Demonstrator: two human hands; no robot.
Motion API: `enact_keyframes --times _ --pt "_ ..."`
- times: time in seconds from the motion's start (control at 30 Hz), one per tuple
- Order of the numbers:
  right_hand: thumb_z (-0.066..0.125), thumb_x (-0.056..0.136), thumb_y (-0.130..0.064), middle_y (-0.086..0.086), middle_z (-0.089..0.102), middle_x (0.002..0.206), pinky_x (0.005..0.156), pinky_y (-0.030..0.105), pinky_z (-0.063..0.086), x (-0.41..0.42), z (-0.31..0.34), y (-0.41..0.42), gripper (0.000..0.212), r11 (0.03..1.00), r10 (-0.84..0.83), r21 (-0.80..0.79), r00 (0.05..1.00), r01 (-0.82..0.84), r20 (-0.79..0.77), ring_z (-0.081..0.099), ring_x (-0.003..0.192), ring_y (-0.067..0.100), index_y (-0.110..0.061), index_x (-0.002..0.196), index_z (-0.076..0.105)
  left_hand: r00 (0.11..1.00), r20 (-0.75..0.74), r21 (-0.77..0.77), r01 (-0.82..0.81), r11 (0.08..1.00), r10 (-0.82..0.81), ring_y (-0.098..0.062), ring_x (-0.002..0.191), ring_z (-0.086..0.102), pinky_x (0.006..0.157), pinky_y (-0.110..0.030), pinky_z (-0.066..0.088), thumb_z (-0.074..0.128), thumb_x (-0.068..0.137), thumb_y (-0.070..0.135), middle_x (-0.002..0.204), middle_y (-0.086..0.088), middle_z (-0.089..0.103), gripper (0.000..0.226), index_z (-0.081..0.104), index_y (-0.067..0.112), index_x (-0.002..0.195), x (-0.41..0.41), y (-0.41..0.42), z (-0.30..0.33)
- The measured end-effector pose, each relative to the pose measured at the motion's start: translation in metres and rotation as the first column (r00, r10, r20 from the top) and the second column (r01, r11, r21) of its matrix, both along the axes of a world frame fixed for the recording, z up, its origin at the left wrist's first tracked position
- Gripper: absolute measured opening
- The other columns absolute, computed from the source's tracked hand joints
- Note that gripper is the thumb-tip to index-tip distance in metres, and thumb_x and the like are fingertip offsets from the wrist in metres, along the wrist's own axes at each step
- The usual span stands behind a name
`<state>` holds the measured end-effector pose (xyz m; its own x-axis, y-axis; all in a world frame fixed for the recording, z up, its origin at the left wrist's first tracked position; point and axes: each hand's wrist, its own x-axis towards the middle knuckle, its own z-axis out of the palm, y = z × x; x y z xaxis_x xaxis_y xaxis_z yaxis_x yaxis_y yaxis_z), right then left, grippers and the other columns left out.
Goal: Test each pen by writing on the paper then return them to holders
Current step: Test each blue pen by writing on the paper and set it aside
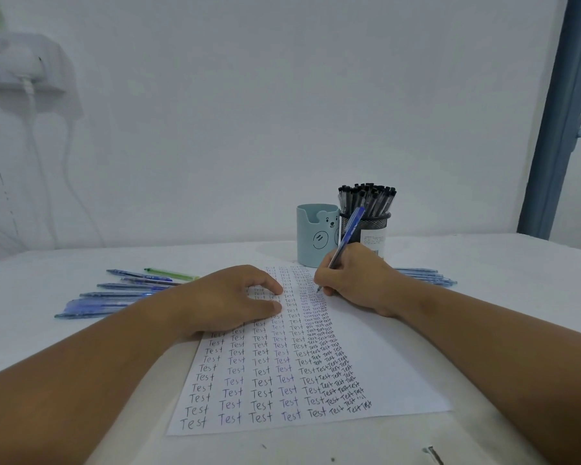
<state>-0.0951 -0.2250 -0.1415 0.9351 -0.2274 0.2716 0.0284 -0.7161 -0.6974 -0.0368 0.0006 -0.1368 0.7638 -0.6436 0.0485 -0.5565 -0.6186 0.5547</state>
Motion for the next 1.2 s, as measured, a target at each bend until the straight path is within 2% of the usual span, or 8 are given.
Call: enact_keyframes --times 0.1,0.27,0.63,0.87,1.2 --pt "0.065 0.087 -0.020 0.002 0.074 0.070 0.067 0.025 0.051 -0.0010 0.0000 -0.0004 0.018 1.000 0.001 0.024 1.000 -0.002 0.005 0.059 0.062 0.009 -0.007 0.078 0.074 1.000 -0.011 0.001 -0.007 1.000 0.007 -0.001 0.128 0.040 0.108 -0.027 0.030 0.069 0.088 0.050 0.137 0.025 0.046 0.026 0.064 0.046 0.114 0.0004 0.0004 0.0000" --pt "0.065 0.086 -0.020 0.003 0.074 0.071 0.075 0.032 0.055 -0.0009 0.0004 -0.0004 0.018 1.000 0.003 -0.019 1.000 -0.003 0.004 0.062 0.067 0.010 -0.006 0.077 0.073 1.000 -0.015 -0.005 -0.004 1.000 0.004 0.001 0.123 0.039 0.105 -0.025 0.029 0.068 0.089 0.049 0.127 0.028 0.045 0.026 0.064 0.046 0.115 0.0000 -0.0001 -0.0002" --pt "0.064 0.084 -0.019 0.009 0.072 0.072 0.076 0.037 0.056 -0.0010 0.0012 -0.0008 0.019 0.999 -0.007 -0.036 1.000 0.008 0.007 0.059 0.065 0.013 -0.003 0.076 0.071 1.000 0.009 0.014 0.005 1.000 -0.005 0.000 0.128 0.040 0.109 -0.026 0.029 0.068 0.089 0.051 0.135 0.027 0.047 0.027 0.064 0.047 0.115 0.0019 0.0013 -0.0011" --pt "0.064 0.085 -0.019 0.006 0.071 0.069 0.075 0.035 0.056 -0.0022 0.0020 -0.0002 0.020 0.999 0.001 -0.043 1.000 0.000 0.008 0.058 0.063 0.010 -0.002 0.077 0.071 1.000 0.008 0.014 0.008 1.000 -0.008 0.000 0.131 0.039 0.111 -0.028 0.030 0.068 0.088 0.052 0.140 0.026 0.046 0.028 0.064 0.047 0.116 0.0019 0.0008 -0.0009" --pt "0.063 0.087 -0.019 0.003 0.068 0.066 0.064 0.024 0.048 -0.0026 0.0023 0.0023 0.020 0.999 -0.025 -0.045 1.000 0.026 0.016 0.058 0.062 0.009 -0.002 0.080 0.071 1.000 -0.012 0.006 -0.002 1.000 0.002 -0.002 0.129 0.041 0.109 -0.027 0.031 0.068 0.089 0.050 0.140 0.024 0.047 0.028 0.064 0.046 0.116 -0.0008 0.0006 0.0007"
